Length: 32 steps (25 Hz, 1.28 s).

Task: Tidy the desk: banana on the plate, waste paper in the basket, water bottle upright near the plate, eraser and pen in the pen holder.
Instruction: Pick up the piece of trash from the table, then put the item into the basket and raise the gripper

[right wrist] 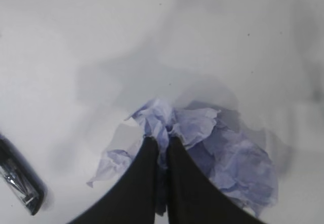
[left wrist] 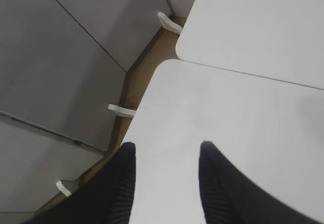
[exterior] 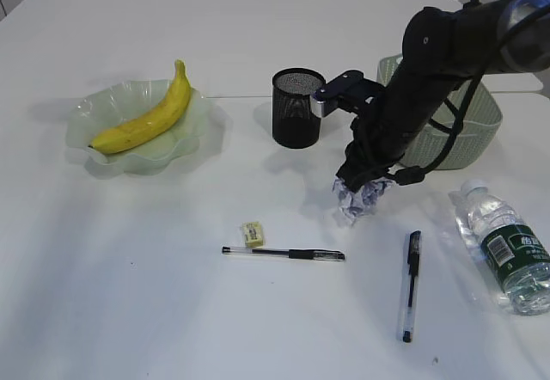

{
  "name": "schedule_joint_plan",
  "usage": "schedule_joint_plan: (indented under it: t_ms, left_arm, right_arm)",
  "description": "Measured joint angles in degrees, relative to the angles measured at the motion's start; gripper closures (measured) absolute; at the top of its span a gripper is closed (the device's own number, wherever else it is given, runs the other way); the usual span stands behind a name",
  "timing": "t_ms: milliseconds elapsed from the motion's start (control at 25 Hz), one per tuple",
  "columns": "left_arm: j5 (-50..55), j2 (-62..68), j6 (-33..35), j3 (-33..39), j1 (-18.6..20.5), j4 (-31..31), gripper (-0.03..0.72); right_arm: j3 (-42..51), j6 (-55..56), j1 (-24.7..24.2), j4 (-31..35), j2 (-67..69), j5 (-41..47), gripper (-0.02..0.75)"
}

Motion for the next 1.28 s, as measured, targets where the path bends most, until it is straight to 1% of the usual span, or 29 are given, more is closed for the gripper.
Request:
schedule_joint_plan:
  t_ms: [280, 520, 640, 880, 1040, 1160, 1280]
  left_arm:
    - [0.15, 0.0, 0.0, 0.0, 0.0, 0.0, 0.402]
    - [0.63, 0.0, 0.0, 0.0, 0.0, 0.0, 0.402]
    - [0.86, 0.0, 0.0, 0.0, 0.0, 0.0, 0.414]
    - [1.09, 0.0, 0.0, 0.0, 0.0, 0.0, 0.422]
    - [1.12, -0.08, 0.0, 0.0, 0.0, 0.0, 0.422]
    - [1.36, -0.08, 0.0, 0.0, 0.0, 0.0, 0.422]
    - [1.35, -0.08, 0.0, 0.0, 0.0, 0.0, 0.422]
  right_arm:
    - [-2.43, 0.18, 0.0, -0.14, 0.0, 3.27, 0.732]
    - [-9.66, 1.99, 0.0, -0.16, 0.0, 6.27, 0.734]
    - [-12.82, 3.35, 0.0, -0.05, 0.0, 7.3, 0.734]
    - [-19.44, 6.9, 0.0, -0.09, 0.0, 7.81, 0.735]
    - [-24.65, 10.59, 0.0, -3.41, 0.0, 6.78, 0.735]
    - [-27.45, 13.54, 0.0, -7.89, 0.0, 5.83, 0.735]
    - [-28.3, 17.87, -0.4, -12.85, 0.0, 4.91, 0.735]
